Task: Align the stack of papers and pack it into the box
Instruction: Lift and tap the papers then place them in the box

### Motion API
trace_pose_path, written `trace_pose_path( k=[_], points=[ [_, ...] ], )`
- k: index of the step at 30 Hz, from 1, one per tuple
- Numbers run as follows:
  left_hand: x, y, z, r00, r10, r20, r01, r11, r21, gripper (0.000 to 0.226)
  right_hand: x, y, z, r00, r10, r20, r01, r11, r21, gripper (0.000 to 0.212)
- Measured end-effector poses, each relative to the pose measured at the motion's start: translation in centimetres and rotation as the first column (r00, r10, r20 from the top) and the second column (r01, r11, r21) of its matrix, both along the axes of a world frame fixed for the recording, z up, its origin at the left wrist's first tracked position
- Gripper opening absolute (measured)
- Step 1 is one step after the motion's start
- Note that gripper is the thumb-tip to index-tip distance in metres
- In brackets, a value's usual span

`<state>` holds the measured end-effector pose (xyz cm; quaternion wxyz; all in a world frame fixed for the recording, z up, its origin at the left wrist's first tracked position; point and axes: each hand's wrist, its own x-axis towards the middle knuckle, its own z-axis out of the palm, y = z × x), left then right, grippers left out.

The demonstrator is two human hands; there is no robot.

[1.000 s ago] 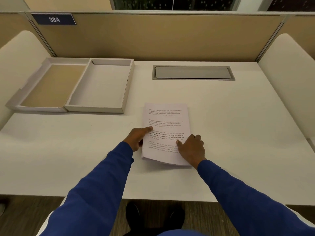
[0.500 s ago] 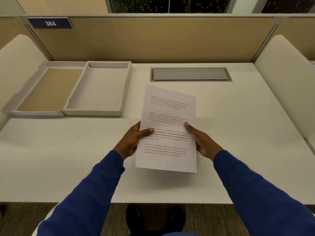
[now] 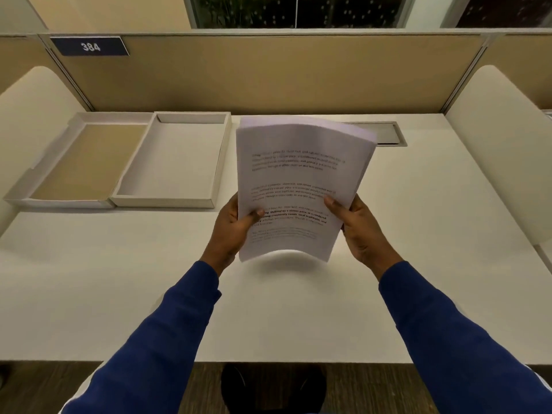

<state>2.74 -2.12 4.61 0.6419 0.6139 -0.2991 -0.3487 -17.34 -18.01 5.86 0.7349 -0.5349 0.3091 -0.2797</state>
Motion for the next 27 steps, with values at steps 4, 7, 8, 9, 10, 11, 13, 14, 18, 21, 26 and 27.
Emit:
trace_pose_path(
  k=[4,7,8,9,10,11,13,14,18,21,26,27],
  points=[
    [-1.2,0.0,-2.3,0.996,0.084,-0.022,-0.083,0.996,0.033,0.031,0.0,1.1,-0.9,0.997,-0.026,-0.075,0.019,0.995,-0.098,0.031],
    [-1.5,0.2,-2.2,0.992,0.122,-0.012,-0.122,0.992,0.031,0.031,0.7,1.5,-0.5,0.994,-0.073,-0.082,0.057,0.982,-0.182,0.037],
    [-1.4,0.1,-1.9,0.993,0.121,0.001,-0.121,0.992,0.022,0.031,0.9,1.5,-0.2,0.993,-0.091,-0.074,0.075,0.977,-0.197,0.039],
    [-1.2,0.0,-1.6,0.992,0.122,0.016,-0.123,0.992,0.009,0.03,1.0,1.4,0.2,0.992,-0.107,-0.06,0.093,0.974,-0.204,0.04],
    [-1.1,-0.1,-1.2,0.991,0.129,0.03,-0.128,0.992,-0.012,0.031,1.2,1.4,0.7,0.992,-0.119,-0.043,0.108,0.972,-0.208,0.04],
    [-1.1,-0.2,-0.6,0.99,0.137,0.041,-0.136,0.99,-0.038,0.032,1.3,1.3,1.2,0.991,-0.129,-0.023,0.121,0.97,-0.211,0.04],
    [-1.1,-0.5,0.7,0.985,0.167,0.042,-0.162,0.983,-0.09,0.036,1.5,1.3,2.0,0.989,-0.147,0.013,0.146,0.964,-0.223,0.038],
    [-1.2,-0.6,1.3,0.982,0.183,0.042,-0.177,0.978,-0.113,0.035,1.6,1.3,2.5,0.987,-0.16,0.028,0.162,0.96,-0.23,0.038],
    [-1.4,-1.2,3.2,0.969,0.229,0.089,-0.213,0.964,-0.159,0.022,2.0,1.5,4.0,0.976,-0.212,0.052,0.218,0.937,-0.274,0.038],
    [-1.9,-1.7,3.6,0.955,0.278,0.106,-0.26,0.953,-0.156,0.018,2.5,2.1,4.4,0.968,-0.244,0.06,0.251,0.925,-0.286,0.027],
    [-2.9,-1.9,3.8,0.948,0.305,0.087,-0.292,0.946,-0.141,0.02,3.0,3.4,4.4,0.96,-0.275,0.042,0.275,0.912,-0.303,0.031],
    [-2.9,-1.9,4.1,0.949,0.306,0.073,-0.294,0.946,-0.138,0.023,3.0,3.4,4.7,0.958,-0.283,0.038,0.282,0.914,-0.293,0.034]
  ],
)
